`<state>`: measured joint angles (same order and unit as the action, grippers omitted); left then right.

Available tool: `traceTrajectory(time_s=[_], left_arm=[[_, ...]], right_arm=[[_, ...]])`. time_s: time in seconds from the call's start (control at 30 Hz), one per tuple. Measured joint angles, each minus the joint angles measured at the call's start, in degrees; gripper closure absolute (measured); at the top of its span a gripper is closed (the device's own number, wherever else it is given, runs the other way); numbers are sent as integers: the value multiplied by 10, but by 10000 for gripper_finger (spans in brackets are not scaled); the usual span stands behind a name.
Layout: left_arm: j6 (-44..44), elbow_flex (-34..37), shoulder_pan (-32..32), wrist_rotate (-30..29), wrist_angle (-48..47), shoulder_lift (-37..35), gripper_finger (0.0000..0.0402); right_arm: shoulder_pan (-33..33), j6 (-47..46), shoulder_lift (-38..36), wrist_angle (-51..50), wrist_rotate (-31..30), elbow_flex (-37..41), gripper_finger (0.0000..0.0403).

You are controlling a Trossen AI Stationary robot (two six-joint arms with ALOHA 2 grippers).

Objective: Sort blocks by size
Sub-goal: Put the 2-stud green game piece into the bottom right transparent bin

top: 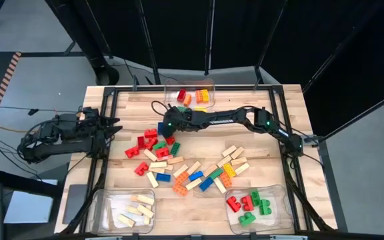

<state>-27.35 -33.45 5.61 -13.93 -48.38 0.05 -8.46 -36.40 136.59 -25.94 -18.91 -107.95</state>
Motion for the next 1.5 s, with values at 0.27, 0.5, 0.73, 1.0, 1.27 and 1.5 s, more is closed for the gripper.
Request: traceTrajectory(time_s=[0.27,0.5,0.73,1.0,1.27,1.5], left_arm=[[0,0,0,0,0,0,156],[1,0,0,0,-3,0,156],[1,0,0,0,-4,0,156],[1,0,0,0,-4,0,156],[1,0,0,0,-4,0,156],[-1,0,0,-6,-4,0,156]], right_arm=[[60,-57,-8,-69,61,-2,251],[125,5,-34,-147,23,2,254],[133,268,-116,-166,-1,2,253],[126,554,-147,-225,94,3,202],[120,711,-96,-161,54,2,114],[130,820,-42,-177,-60,2,88]])
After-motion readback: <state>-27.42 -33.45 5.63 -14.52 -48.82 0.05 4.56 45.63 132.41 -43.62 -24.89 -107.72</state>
